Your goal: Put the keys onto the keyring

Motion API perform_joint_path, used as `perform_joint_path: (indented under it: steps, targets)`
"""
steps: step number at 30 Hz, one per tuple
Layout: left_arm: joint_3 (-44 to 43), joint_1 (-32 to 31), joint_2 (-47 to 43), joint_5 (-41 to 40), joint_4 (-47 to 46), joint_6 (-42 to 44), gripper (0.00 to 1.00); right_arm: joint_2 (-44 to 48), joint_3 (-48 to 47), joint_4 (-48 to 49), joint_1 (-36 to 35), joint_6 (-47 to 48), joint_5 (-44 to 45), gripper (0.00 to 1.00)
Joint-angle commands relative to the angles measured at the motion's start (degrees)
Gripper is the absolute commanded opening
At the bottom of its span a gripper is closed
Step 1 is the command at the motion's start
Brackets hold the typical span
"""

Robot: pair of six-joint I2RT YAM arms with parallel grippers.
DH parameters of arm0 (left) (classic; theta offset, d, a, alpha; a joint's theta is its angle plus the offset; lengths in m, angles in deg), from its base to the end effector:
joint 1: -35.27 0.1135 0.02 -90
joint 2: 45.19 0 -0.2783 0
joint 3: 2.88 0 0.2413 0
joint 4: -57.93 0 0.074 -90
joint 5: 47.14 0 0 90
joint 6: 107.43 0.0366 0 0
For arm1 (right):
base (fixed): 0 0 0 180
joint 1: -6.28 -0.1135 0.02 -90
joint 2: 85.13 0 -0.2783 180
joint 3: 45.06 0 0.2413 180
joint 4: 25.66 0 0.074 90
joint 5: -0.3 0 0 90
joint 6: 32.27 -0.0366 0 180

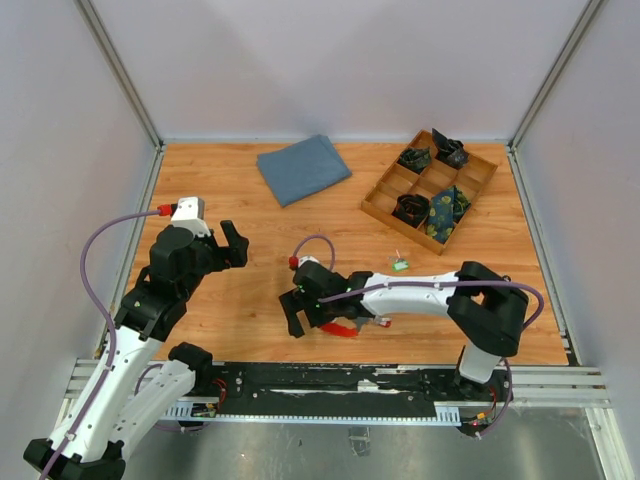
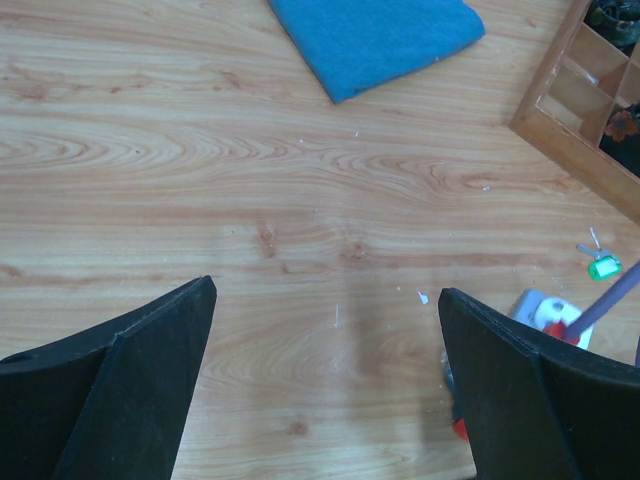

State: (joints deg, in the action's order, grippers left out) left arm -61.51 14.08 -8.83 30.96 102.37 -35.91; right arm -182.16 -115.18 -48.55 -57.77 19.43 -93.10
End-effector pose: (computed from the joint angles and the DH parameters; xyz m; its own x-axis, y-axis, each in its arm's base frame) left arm 0.1154 -0.0367 0.3285 -0.3894 -0.1817 -0.9030 0.0551 0.9740 -0.2197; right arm 0.1471 0.3072 0.1961 -0.8290 -0.2896 -0.4785 -0.5104 0.7414 0.4356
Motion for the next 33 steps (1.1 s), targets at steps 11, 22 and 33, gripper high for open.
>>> perform_joint_path:
  steps: [11,22,33]
  targets:
    - [-1.04,-0.06,2.84,4.56,-2.44,1.13,0.99,13.57,-1.49,-16.3,-0.77,14.23,11.39,0.94]
    - [1.56,-5.02,14.08,9.87,-9.42,-4.94,0.89,24.27,6.66,-20.4,10.74,7.74,8.83,0.68]
    - [14.51,-14.05,17.3,12.54,-19.11,-16.71,0.76,17.96,1.68,-20.42,16.71,17.66,-1.78,0.59]
